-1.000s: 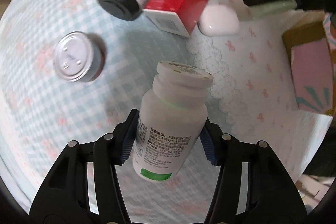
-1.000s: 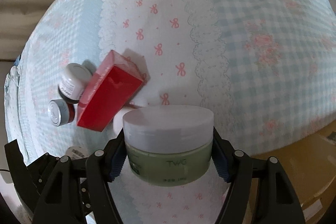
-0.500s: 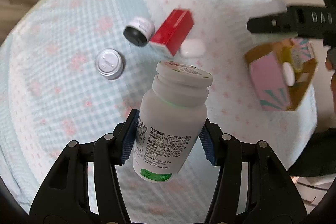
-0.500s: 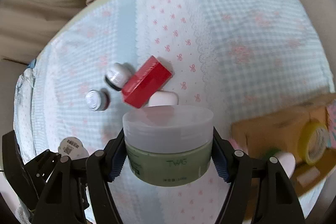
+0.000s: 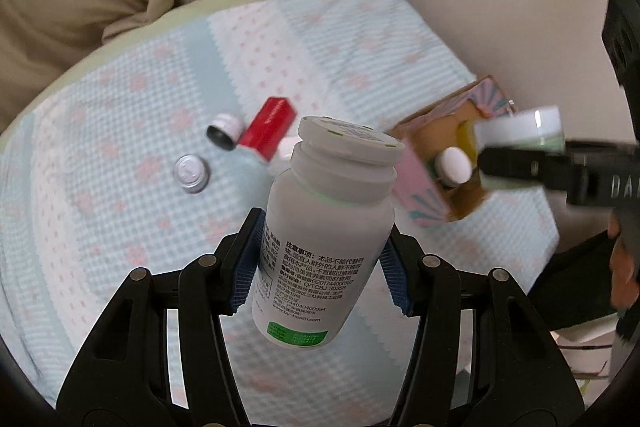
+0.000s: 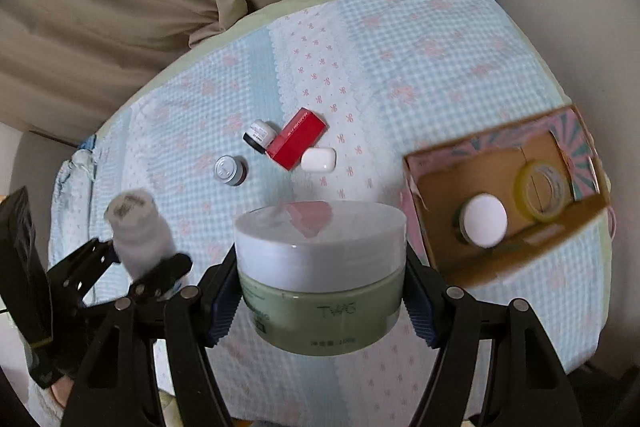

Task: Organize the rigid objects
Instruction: 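Lift the pill bottle and green jar and carry both over the box, then lower the pill bottle and green jar into the box and release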

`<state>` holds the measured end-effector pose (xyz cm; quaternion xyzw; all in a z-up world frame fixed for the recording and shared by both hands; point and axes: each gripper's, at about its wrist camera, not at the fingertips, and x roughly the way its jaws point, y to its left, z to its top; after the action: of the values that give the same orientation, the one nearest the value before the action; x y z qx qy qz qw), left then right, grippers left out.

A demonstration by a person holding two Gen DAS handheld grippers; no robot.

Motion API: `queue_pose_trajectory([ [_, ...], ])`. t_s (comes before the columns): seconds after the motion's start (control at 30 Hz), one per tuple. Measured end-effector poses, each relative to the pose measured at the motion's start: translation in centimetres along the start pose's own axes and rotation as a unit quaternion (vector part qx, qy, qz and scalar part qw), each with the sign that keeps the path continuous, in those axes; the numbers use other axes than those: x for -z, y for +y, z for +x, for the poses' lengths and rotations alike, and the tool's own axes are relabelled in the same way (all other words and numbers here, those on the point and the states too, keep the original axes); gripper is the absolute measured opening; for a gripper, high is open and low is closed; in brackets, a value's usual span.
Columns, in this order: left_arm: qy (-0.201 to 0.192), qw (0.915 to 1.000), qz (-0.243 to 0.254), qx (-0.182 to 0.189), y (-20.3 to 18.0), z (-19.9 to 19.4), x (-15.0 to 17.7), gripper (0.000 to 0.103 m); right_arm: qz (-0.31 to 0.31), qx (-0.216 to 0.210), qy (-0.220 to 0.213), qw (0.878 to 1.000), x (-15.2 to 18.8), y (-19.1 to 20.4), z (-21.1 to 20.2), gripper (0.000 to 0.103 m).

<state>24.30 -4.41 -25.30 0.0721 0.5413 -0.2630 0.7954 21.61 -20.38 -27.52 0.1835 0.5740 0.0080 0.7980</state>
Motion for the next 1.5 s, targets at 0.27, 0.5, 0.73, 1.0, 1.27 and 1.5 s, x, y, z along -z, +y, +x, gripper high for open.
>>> queue_pose_trajectory([
  [0.27,-0.025,0.9995,-0.018,0.007,-7.5,-0.3,-1.2,0.051,-0.001,-0.008,0.003,1.000,3.1,-5.7,-3.7,0.066],
  [0.5,-0.025,0.9983,-0.049,0.020,-15.7,3.3,-3.9,0.051,-0.028,0.012,0.009,0.999,1.9,-14.1,-5.8,0.066],
  [0.73,-0.002,0.9969,-0.073,0.030,-21.0,8.7,-6.2,0.051,-0.029,0.032,0.021,0.999,-1.2,-22.1,-4.9,0.066],
  [1.0,0.049,0.9946,-0.087,0.029,-23.5,17.0,-9.7,0.051,-0.061,0.051,0.058,0.995,-3.6,-27.9,0.3,0.066],
  [1.27,0.096,0.9917,-0.084,0.018,-24.1,25.7,-12.9,0.051,-0.095,0.056,0.095,0.989,-4.8,-30.8,6.7,0.066],
  [1.5,0.110,0.9899,-0.089,0.008,-23.5,29.4,-13.8,0.053,-0.118,0.057,0.108,0.985,-5.1,-30.9,10.0,0.066],
])
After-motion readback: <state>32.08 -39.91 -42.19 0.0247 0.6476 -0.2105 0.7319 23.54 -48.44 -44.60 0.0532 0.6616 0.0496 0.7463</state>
